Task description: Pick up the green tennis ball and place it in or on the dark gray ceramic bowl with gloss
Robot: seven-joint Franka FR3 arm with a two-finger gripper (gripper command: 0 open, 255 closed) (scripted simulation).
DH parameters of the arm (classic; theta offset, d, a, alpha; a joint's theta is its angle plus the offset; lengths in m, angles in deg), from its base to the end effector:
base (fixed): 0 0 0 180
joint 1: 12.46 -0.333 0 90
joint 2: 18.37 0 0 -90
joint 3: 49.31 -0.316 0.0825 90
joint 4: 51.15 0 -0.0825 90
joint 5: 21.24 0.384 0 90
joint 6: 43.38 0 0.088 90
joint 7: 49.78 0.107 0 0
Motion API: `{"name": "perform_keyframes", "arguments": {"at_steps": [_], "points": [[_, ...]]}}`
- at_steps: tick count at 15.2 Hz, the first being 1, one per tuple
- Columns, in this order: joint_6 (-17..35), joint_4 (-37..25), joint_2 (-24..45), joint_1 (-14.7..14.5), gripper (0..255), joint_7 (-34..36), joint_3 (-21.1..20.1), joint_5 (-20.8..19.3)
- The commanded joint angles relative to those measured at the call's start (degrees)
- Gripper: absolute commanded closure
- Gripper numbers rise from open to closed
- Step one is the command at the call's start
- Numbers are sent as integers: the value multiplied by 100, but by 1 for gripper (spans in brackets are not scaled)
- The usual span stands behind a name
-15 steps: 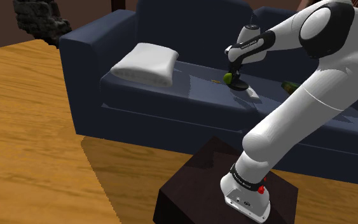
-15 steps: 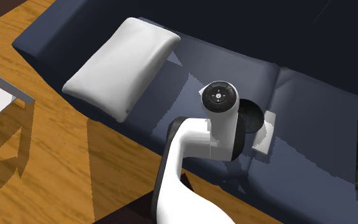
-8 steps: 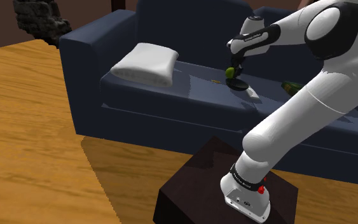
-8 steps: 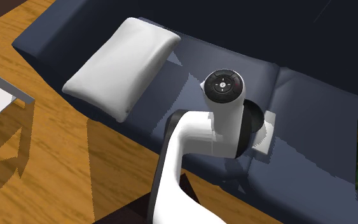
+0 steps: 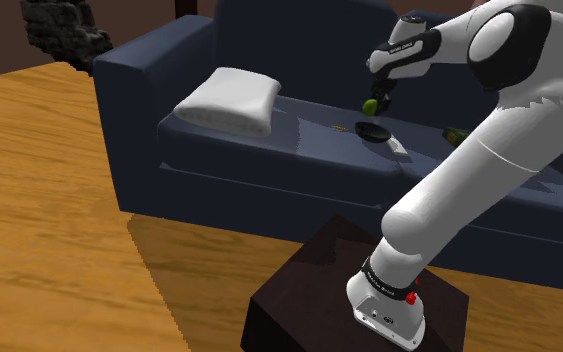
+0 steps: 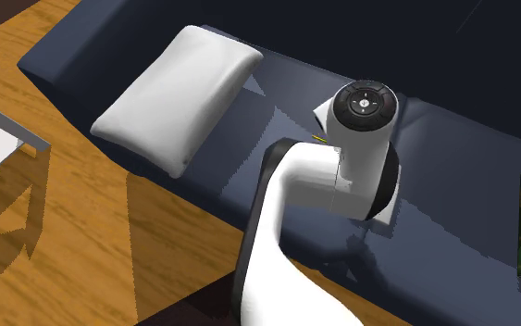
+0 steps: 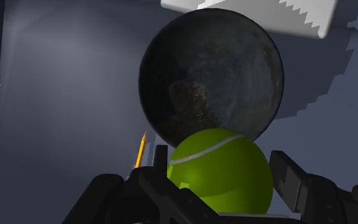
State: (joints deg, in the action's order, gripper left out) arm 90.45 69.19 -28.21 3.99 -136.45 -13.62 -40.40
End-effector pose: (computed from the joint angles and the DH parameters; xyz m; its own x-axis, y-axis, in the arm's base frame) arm 0.3190 -0.4433 0.5200 0.7252 0.6627 -0.1871 0.6778 -0.6390 0.3636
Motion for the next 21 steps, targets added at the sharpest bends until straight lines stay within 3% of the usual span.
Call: {"name": "perform_keyframes", "arguments": {"at_steps": [1,5,21], "points": [[31,-332,328,4,255,-446,239,359],[20,-1123,1173,166,255,-1497,647,1374],[1122,-358,1607,280,255,-1661,605,1734]]}}
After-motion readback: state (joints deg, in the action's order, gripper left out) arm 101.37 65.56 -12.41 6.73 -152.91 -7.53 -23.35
